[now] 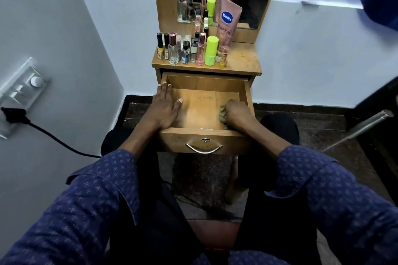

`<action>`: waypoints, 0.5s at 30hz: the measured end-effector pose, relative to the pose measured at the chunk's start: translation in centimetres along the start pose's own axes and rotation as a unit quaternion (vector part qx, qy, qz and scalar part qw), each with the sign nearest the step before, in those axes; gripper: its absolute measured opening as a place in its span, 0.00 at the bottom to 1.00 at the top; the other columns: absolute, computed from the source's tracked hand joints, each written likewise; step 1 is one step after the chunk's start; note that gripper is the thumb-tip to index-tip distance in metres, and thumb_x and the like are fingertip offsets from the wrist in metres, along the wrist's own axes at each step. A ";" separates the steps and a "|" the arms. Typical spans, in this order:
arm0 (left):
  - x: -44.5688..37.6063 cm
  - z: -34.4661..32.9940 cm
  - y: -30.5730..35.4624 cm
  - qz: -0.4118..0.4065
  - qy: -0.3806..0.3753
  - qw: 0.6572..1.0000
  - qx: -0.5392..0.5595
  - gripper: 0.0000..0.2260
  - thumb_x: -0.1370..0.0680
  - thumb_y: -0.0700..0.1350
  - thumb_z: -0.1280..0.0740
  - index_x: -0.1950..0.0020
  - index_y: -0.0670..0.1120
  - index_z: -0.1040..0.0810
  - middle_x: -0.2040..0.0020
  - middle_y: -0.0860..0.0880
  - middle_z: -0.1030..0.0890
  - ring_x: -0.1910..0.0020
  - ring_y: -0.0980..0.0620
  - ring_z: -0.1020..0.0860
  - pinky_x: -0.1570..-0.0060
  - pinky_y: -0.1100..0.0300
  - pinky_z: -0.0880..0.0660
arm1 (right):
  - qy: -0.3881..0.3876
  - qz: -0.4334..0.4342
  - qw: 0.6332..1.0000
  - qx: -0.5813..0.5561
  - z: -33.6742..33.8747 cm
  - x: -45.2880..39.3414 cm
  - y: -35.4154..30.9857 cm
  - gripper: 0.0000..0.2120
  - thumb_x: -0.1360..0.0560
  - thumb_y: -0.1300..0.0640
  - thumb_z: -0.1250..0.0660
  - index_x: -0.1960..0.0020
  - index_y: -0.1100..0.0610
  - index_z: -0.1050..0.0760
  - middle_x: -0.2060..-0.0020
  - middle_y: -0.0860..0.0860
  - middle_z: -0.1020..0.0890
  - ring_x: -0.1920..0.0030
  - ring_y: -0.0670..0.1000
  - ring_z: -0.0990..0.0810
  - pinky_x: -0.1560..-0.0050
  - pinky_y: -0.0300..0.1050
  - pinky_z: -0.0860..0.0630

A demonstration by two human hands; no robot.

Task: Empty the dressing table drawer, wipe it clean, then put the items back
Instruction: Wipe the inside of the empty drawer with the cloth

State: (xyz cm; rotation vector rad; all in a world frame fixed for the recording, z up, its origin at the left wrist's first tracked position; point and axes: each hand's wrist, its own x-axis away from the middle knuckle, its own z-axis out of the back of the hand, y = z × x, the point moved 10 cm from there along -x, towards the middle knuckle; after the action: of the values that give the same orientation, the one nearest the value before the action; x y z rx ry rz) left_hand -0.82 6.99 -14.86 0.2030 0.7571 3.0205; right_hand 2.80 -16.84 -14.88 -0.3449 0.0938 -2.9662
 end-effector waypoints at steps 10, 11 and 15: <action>0.2 0.1 0.0 0.004 0.003 1.000 0.008 0.34 0.12 0.58 0.50 0.14 0.40 0.57 0.14 0.42 0.60 0.15 0.46 0.62 0.18 0.51 0.60 | -0.036 0.055 0.997 -0.030 -1.2 -0.5 -7.9 0.12 0.19 0.59 0.32 0.37 0.61 0.23 0.44 0.56 0.20 0.46 0.56 0.20 0.47 0.49 0.22; 0.2 0.1 0.0 0.004 0.002 1.000 0.006 0.34 0.12 0.58 0.50 0.14 0.40 0.58 0.14 0.43 0.60 0.15 0.46 0.62 0.18 0.51 0.60 | -0.045 0.043 0.998 -0.030 -1.3 -0.7 -6.5 0.11 0.19 0.58 0.31 0.38 0.60 0.23 0.45 0.55 0.20 0.49 0.54 0.20 0.52 0.47 0.22; 0.2 0.1 0.1 0.000 0.001 1.000 -0.004 0.33 0.12 0.58 0.51 0.14 0.40 0.59 0.14 0.42 0.61 0.15 0.46 0.63 0.17 0.49 0.60 | -0.051 -0.037 0.998 -0.002 -1.1 -0.9 0.4 0.15 0.20 0.55 0.30 0.36 0.61 0.25 0.41 0.57 0.20 0.49 0.54 0.21 0.53 0.45 0.27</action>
State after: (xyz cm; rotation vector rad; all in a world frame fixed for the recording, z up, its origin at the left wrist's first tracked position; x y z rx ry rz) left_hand -0.99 6.99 -14.70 0.2003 0.7442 3.0233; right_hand 3.47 -17.09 -16.15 -0.5118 0.0771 -3.0152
